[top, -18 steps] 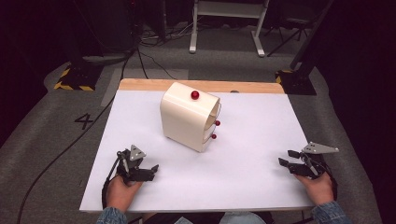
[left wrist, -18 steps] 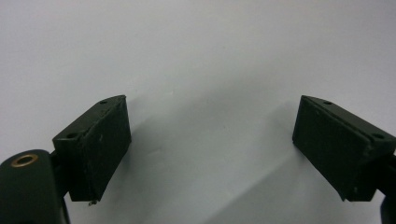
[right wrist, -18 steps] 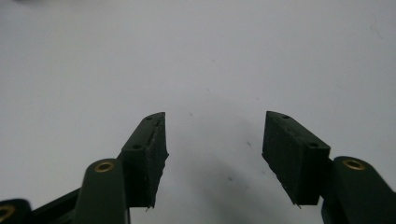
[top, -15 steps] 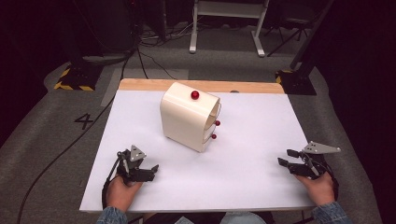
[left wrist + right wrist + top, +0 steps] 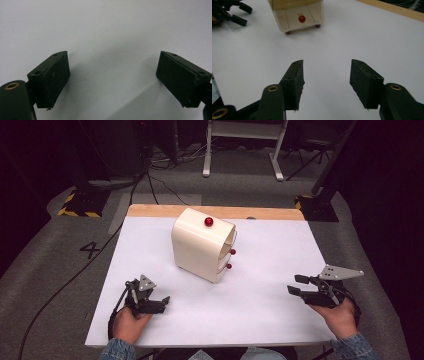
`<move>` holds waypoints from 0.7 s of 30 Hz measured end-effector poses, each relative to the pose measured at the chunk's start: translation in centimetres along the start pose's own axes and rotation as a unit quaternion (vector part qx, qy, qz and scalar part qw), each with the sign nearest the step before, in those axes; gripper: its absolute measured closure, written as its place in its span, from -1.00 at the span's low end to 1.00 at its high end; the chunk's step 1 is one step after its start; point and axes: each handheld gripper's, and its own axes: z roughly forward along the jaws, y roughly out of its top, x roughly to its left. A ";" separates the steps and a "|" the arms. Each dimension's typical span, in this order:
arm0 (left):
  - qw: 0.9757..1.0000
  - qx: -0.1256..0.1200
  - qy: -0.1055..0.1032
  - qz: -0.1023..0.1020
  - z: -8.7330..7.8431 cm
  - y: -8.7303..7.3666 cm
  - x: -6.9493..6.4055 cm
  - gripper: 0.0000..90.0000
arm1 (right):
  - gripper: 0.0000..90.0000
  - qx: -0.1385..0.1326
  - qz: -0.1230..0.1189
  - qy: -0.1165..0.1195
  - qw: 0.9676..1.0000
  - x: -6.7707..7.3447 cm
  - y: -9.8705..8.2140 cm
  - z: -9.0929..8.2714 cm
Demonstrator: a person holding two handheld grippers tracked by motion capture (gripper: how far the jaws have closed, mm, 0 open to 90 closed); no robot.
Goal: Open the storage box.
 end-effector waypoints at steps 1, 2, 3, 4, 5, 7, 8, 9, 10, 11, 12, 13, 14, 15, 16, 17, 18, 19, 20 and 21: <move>1.000 -0.002 0.000 0.000 0.0 0.0 0.0 -0.74 | 0.03 -0.001 -0.003 0.006 1.000 0.2 0.4 0.1; 1.000 -0.003 0.001 0.000 0.0 0.0 0.0 -0.74 | 0.04 -0.001 -0.006 0.011 1.000 0.3 0.8 0.3; 1.000 -0.005 0.002 -0.001 0.0 -0.1 -0.1 -0.74 | 0.04 -0.001 -0.008 0.017 1.000 0.5 1.3 0.4; 1.000 -0.002 0.003 0.003 0.0 -0.1 -0.1 -0.73 | 0.05 -0.004 -0.014 0.021 1.000 0.6 1.7 0.6; 1.000 -0.004 0.004 0.003 0.0 -0.1 -0.1 -0.73 | 0.06 -0.008 -0.020 0.023 0.999 0.8 2.2 0.8; 1.000 -0.005 0.002 -0.001 0.0 -0.1 -0.1 -0.74 | 0.07 -0.007 -0.028 0.026 0.999 1.0 3.1 1.4; 1.000 -0.005 0.002 -0.001 0.0 -0.1 -0.1 -0.74 | 0.08 -0.010 -0.032 0.027 0.999 1.1 3.6 1.8; 1.000 -0.004 0.003 0.001 0.0 -0.1 -0.1 -0.73 | 0.09 -0.013 -0.034 0.029 0.999 1.1 3.9 2.2; 1.000 -0.003 0.003 0.003 0.0 -0.1 -0.1 -0.73 | 0.09 -0.014 -0.036 0.030 0.999 1.1 4.1 2.5; 1.000 -0.004 0.004 0.004 0.0 -0.1 -0.1 -0.73 | 0.09 -0.014 -0.039 0.032 0.999 1.0 4.5 3.0; 1.000 -0.004 0.006 0.005 0.0 -0.1 -0.1 -0.73 | 0.09 -0.014 -0.041 0.034 0.998 1.0 4.7 3.3; 1.000 -0.004 0.007 0.006 -0.1 -0.1 -0.1 -0.73 | 0.09 -0.016 -0.042 0.036 0.998 1.0 4.9 3.8; 1.000 -0.004 0.007 0.005 -0.1 -0.1 -0.1 -0.73 | 0.09 -0.018 -0.045 0.039 0.998 0.9 5.2 4.2; 1.000 -0.004 0.007 0.005 0.0 -0.1 -0.1 -0.73 | 0.09 -0.021 -0.048 0.042 0.998 0.9 5.4 4.6; 1.000 -0.004 0.006 0.004 0.0 -0.1 -0.1 -0.73 | 0.08 -0.023 -0.052 0.043 0.997 0.8 5.6 5.0; 1.000 -0.004 0.005 0.004 0.0 -0.1 -0.1 -0.73 | 0.08 -0.025 -0.055 0.046 0.997 0.7 5.8 5.4; 1.000 -0.004 0.006 0.004 0.0 -0.1 -0.1 -0.73 | 0.08 -0.025 -0.058 0.048 0.997 0.6 6.0 5.8; 1.000 -0.004 0.004 0.004 0.0 -0.1 -0.1 -0.73 | 0.09 -0.026 -0.057 0.051 0.997 0.5 6.1 6.3; 1.000 -0.004 0.004 0.003 0.0 -0.1 -0.1 -0.73 | 0.09 -0.024 -0.053 0.057 0.997 0.3 6.3 6.9; 1.000 -0.003 0.003 0.002 0.0 -0.1 -0.1 -0.73 | 0.09 -0.023 -0.053 0.059 0.997 0.2 6.4 7.2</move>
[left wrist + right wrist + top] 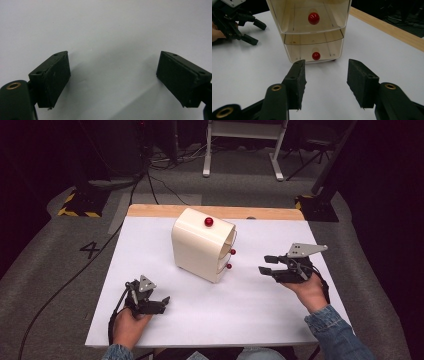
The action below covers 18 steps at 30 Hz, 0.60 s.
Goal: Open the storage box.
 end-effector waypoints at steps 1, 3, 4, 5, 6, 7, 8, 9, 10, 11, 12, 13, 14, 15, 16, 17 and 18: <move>1.000 0.000 0.000 0.000 0.0 0.0 0.0 -0.73 | 0.09 0.000 0.000 0.004 1.000 -0.1 0.1 0.5; 1.000 -0.001 -0.001 0.000 0.0 0.0 0.0 -0.73 | 0.09 -0.002 -0.005 0.009 1.000 -0.4 0.1 1.4; 1.000 -0.001 -0.001 -0.001 0.0 0.0 0.0 -0.73 | 0.10 -0.002 -0.003 0.011 1.000 -0.5 0.1 1.8; 1.000 -0.003 -0.001 -0.003 0.1 0.0 0.0 -0.73 | 0.10 -0.003 -0.002 0.014 1.000 -0.6 0.0 2.2; 1.000 -0.003 -0.001 -0.003 0.1 0.0 0.0 -0.73 | 0.11 -0.005 -0.003 0.017 1.000 -0.6 0.0 2.9; 1.000 -0.003 -0.001 -0.003 0.1 0.0 0.0 -0.73 | 0.12 -0.006 -0.003 0.019 1.000 -0.6 -0.1 3.3; 1.000 -0.003 -0.002 -0.004 0.1 0.0 0.0 -0.73 | 0.14 -0.006 -0.004 0.021 1.000 -0.7 -0.2 3.8; 1.000 -0.003 -0.002 -0.004 0.1 0.0 0.0 -0.74 | 0.15 -0.006 -0.004 0.025 1.000 -0.7 -0.2 4.3; 1.000 -0.002 -0.002 -0.004 0.1 0.0 0.0 -0.74 | 0.16 -0.008 -0.004 0.029 1.000 -0.7 -0.4 4.8; 1.000 -0.002 -0.002 -0.004 0.1 0.0 0.0 -0.74 | 0.18 -0.007 -0.005 0.032 0.999 -0.7 -0.5 5.3; 1.000 -0.002 -0.002 -0.004 0.1 0.0 0.0 -0.74 | 0.19 -0.006 -0.006 0.034 0.999 -0.7 -0.6 5.9; 1.000 -0.002 -0.002 -0.004 0.1 0.0 0.0 -0.74 | 0.19 -0.006 -0.006 0.039 0.999 -0.7 -0.7 6.4; 1.000 -0.001 -0.003 -0.004 0.0 0.0 0.0 -0.74 | 0.20 -0.006 -0.006 0.045 0.999 -0.7 -0.9 7.0; 1.000 -0.001 -0.003 -0.004 0.1 0.0 0.0 -0.74 | 0.21 -0.004 -0.006 0.046 0.999 -0.7 -1.0 7.3; 1.000 0.000 -0.003 -0.004 0.0 0.0 0.0 -0.74 | 0.23 -0.002 -0.008 0.049 0.999 -0.6 -1.1 7.9; 1.000 0.000 -0.003 -0.004 0.0 0.0 0.0 -0.74 | 0.24 0.000 -0.009 0.051 0.999 -0.6 -1.2 8.2; 1.000 -0.001 -0.003 -0.004 0.0 0.0 0.0 -0.74 | 0.25 0.003 -0.011 0.052 0.999 -0.6 -1.3 8.5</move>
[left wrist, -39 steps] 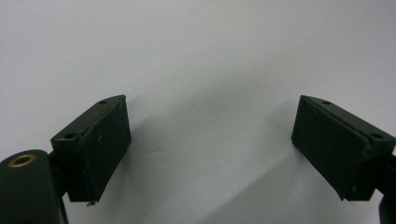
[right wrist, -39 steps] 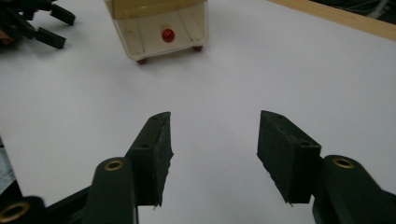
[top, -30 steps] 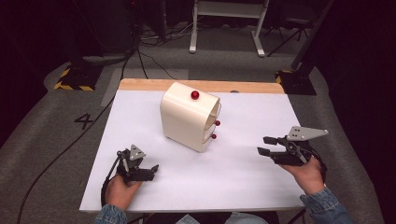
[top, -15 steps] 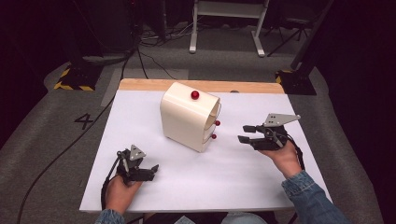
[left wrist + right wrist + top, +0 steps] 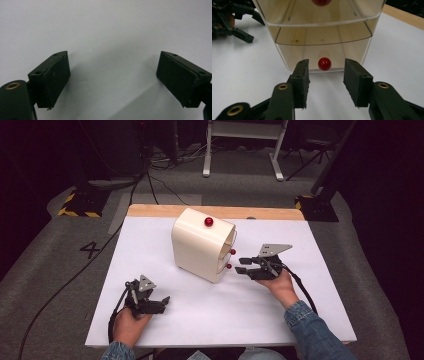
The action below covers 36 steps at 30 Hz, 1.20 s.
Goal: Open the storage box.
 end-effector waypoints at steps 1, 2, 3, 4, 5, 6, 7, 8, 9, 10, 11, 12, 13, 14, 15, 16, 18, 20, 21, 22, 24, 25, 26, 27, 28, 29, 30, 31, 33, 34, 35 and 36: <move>1.000 0.001 0.000 0.000 0.0 0.0 0.0 -0.74 | 0.26 0.005 -0.001 0.001 1.000 0.0 -0.1 0.4; 1.000 0.001 0.000 0.000 0.0 0.0 0.0 -0.74 | 0.27 0.006 -0.002 0.001 1.000 -0.1 -0.2 0.6; 1.000 0.001 0.000 0.001 0.0 0.0 0.0 -0.74 | 0.29 0.008 -0.002 0.003 1.000 -0.1 -0.3 0.8; 1.000 -0.001 0.000 0.000 0.0 0.0 0.0 -0.74 | 0.31 0.009 -0.004 0.004 1.000 -0.2 -0.4 1.0; 1.000 0.000 0.000 0.000 0.0 0.0 0.0 -0.74 | 0.33 0.012 -0.005 0.004 1.000 -0.3 -0.5 1.2; 1.000 0.000 0.000 0.001 0.0 0.0 0.0 -0.74 | 0.34 0.012 -0.003 0.005 1.000 -0.3 -0.6 1.4; 1.000 0.000 0.000 0.001 0.0 0.0 0.0 -0.74 | 0.35 0.012 0.000 0.007 1.000 -0.4 -0.7 1.6; 1.000 0.000 0.000 0.001 0.0 0.0 0.0 -0.74 | 0.37 0.012 0.000 0.007 1.000 -0.5 -0.8 1.8; 1.000 -0.001 0.000 0.000 0.0 0.0 0.0 -0.74 | 0.40 0.013 0.000 0.008 1.000 -0.5 -0.8 2.0; 1.000 0.000 0.000 0.000 0.0 0.0 0.0 -0.74 | 0.43 0.012 -0.003 0.011 1.000 -0.4 -0.9 2.2; 1.000 0.000 0.000 0.000 0.0 0.0 0.0 -0.74 | 0.46 0.011 -0.006 0.011 1.000 -0.4 -0.9 2.4; 1.000 0.000 0.000 0.001 0.0 0.0 0.0 -0.74 | 0.51 0.010 -0.009 0.010 1.000 -0.3 -0.9 2.6; 1.000 0.000 0.000 0.001 0.0 0.0 0.0 -0.74 | 0.53 0.009 -0.011 0.009 1.000 -0.2 -0.9 2.7; 1.000 0.000 0.000 0.001 0.0 0.0 0.0 -0.74 | 0.56 0.007 -0.013 0.010 1.000 -0.2 -0.9 2.7; 1.000 -0.001 0.000 0.000 0.0 0.0 0.0 -0.74 | 0.57 0.005 -0.014 0.007 1.000 -0.1 -0.9 2.8; 1.000 -0.001 0.000 0.000 0.0 0.0 0.0 -0.74 | 0.60 0.004 -0.015 0.005 1.000 -0.1 -0.9 2.9; 1.000 -0.001 0.000 0.000 0.0 0.0 0.0 -0.74 | 0.61 0.005 -0.012 0.004 1.000 -0.1 -0.9 3.0; 1.000 0.000 0.000 0.001 0.0 0.0 0.0 -0.74 | 0.61 0.005 -0.009 0.006 1.000 -0.2 -1.0 3.2; 1.000 -0.001 0.000 0.000 0.0 0.0 0.0 -0.74 | 0.60 0.005 -0.010 0.005 1.000 -0.2 -1.0 3.3; 1.000 -0.001 0.000 0.000 0.0 0.0 0.0 -0.74 | 0.60 0.005 -0.010 0.004 1.000 -0.2 -1.0 3.3; 1.000 -0.001 0.000 0.001 0.0 0.0 0.0 -0.74 | 0.61 0.003 -0.009 0.006 1.000 -0.2 -1.0 3.5; 1.000 -0.001 0.000 0.000 0.0 0.0 0.0 -0.74 | 0.61 0.003 -0.009 0.006 1.000 -0.2 -1.0 3.5; 1.000 0.001 0.000 0.001 0.0 0.0 0.0 -0.74 | 0.61 0.003 -0.007 0.007 1.000 -0.2 -1.0 3.5; 1.000 0.000 0.000 0.000 0.0 0.0 0.0 -0.74 | 0.61 0.003 -0.006 0.008 1.000 -0.3 -1.0 3.5; 1.000 0.001 0.000 0.000 0.0 0.0 0.0 -0.74 | 0.62 0.003 -0.007 0.008 1.000 -0.3 -1.0 3.5; 1.000 0.001 0.000 0.001 0.0 0.0 0.0 -0.74 | 0.62 0.003 -0.007 0.009 1.000 -0.3 -1.0 3.5; 1.000 0.001 -0.001 0.001 0.0 0.0 0.0 -0.74 | 0.63 0.003 -0.007 0.009 1.000 -0.3 -1.0 3.5; 1.000 0.001 0.000 0.001 0.0 0.0 0.0 -0.74 | 0.64 0.003 -0.010 0.008 1.000 -0.3 -1.0 3.5; 1.000 0.001 0.000 0.001 0.0 0.0 0.0 -0.74 | 0.64 0.003 -0.008 0.007 1.000 -0.2 -1.0 3.5; 1.000 0.000 0.000 0.001 0.0 0.0 0.0 -0.74 | 0.64 0.004 -0.006 0.006 1.000 -0.2 -1.0 3.4; 1.000 0.000 0.000 0.001 0.0 0.0 0.0 -0.74 | 0.64 0.004 -0.003 0.008 1.000 -0.2 -1.0 3.4; 1.000 0.000 0.000 0.000 0.0 0.0 0.0 -0.74 | 0.64 0.005 -0.002 0.006 1.000 -0.2 -1.0 3.2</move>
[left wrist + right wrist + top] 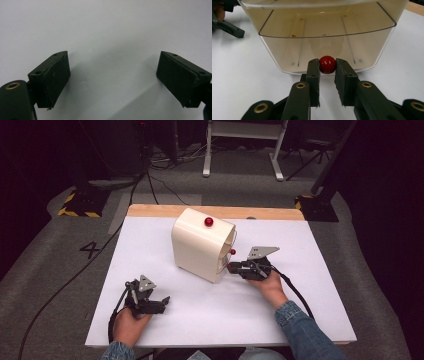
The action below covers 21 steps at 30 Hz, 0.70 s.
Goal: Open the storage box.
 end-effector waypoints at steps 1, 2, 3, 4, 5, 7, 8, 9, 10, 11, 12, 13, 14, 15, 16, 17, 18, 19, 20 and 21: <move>1.000 0.000 0.000 0.000 0.0 0.0 0.0 -0.74 | 0.64 0.000 0.001 0.000 1.000 0.0 0.0 -0.1; 1.000 0.000 0.000 0.001 0.0 0.0 0.0 -0.74 | 0.64 0.000 0.002 0.001 1.000 0.0 0.0 -0.3; 1.000 0.001 0.000 0.000 0.0 0.0 0.0 -0.74 | 0.64 0.000 0.005 0.000 1.000 0.0 0.0 -0.6; 1.000 0.001 -0.001 0.001 0.0 0.0 0.0 -0.74 | 0.64 0.001 0.006 -0.001 1.000 0.1 0.0 -0.9; 1.000 0.000 0.000 0.000 0.0 0.0 0.0 -0.74 | 0.64 0.004 0.005 -0.002 1.000 0.1 -0.1 -1.1; 1.000 0.002 -0.002 0.000 0.0 0.0 0.1 -0.74 | 0.64 0.009 0.003 -0.005 1.000 0.2 -0.2 -1.5; 1.000 0.002 -0.002 0.000 0.0 0.0 0.1 -0.74 | 0.64 0.014 0.003 -0.008 1.000 0.4 -0.3 -1.9; 1.000 0.002 -0.002 0.000 0.0 0.0 0.1 -0.74 | 0.64 0.016 0.004 -0.010 1.000 0.5 -0.3 -2.3; 1.000 0.002 -0.002 0.000 0.0 0.0 0.1 -0.74 | 0.64 0.013 0.001 -0.013 1.000 0.6 -0.5 -2.7; 1.000 0.003 -0.002 0.000 0.0 0.0 0.1 -0.74 | 0.64 0.010 -0.003 -0.018 1.000 0.7 -0.7 -3.1; 1.000 0.003 -0.002 0.001 0.0 0.1 0.1 -0.74 | 0.64 0.010 -0.002 -0.018 1.000 0.7 -0.8 -3.4; 1.000 0.003 -0.003 0.000 0.0 0.1 0.1 -0.74 | 0.64 0.011 0.003 -0.018 1.000 0.7 -1.0 -3.9; 1.000 0.002 -0.002 0.000 0.0 0.1 0.1 -0.74 | 0.64 0.011 0.002 -0.018 1.000 0.6 -1.1 -4.1; 1.000 0.003 -0.002 0.000 0.0 0.1 0.1 -0.74 | 0.64 0.012 0.004 -0.020 1.000 0.7 -1.2 -4.4; 1.000 0.003 -0.002 0.000 0.0 0.1 0.1 -0.74 | 0.64 0.012 0.002 -0.021 1.000 0.7 -1.4 -4.8; 1.000 0.003 -0.002 0.000 0.0 0.1 0.1 -0.74 | 0.64 0.014 0.004 -0.022 1.000 0.8 -1.5 -5.0; 1.000 0.003 -0.002 0.001 0.0 0.1 0.1 -0.74 | 0.64 0.015 0.002 -0.023 1.000 0.9 -1.6 -5.3; 1.000 0.003 -0.001 0.001 0.0 0.1 0.1 -0.74 | 0.64 0.016 0.005 -0.023 1.000 0.9 -1.7 -5.5; 1.000 0.003 -0.002 0.001 0.0 0.1 0.1 -0.74 | 0.64 0.016 0.005 -0.024 1.000 1.0 -1.8 -5.8; 1.000 0.003 -0.001 0.001 0.0 0.1 0.1 -0.74 | 0.64 0.016 0.006 -0.023 1.000 0.9 -2.0 -6.0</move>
